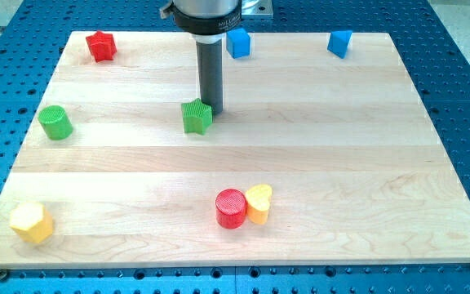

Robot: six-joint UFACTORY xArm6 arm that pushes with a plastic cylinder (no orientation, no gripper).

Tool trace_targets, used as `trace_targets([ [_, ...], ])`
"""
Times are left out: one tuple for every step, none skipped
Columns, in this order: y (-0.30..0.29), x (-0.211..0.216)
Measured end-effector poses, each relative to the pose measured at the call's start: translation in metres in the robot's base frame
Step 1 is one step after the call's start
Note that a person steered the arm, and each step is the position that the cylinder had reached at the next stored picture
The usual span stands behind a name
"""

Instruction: Push the green star towards the center of the board

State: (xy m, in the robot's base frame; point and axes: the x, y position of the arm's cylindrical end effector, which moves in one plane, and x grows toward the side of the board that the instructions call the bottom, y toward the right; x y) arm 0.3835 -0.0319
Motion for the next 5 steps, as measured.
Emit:
trace_targets([
  [-0.031, 0.03],
  [-0.043, 0.059],
  [-0.091, 0.017],
  [-0.118, 0.069],
  [-0.097, 0.095],
])
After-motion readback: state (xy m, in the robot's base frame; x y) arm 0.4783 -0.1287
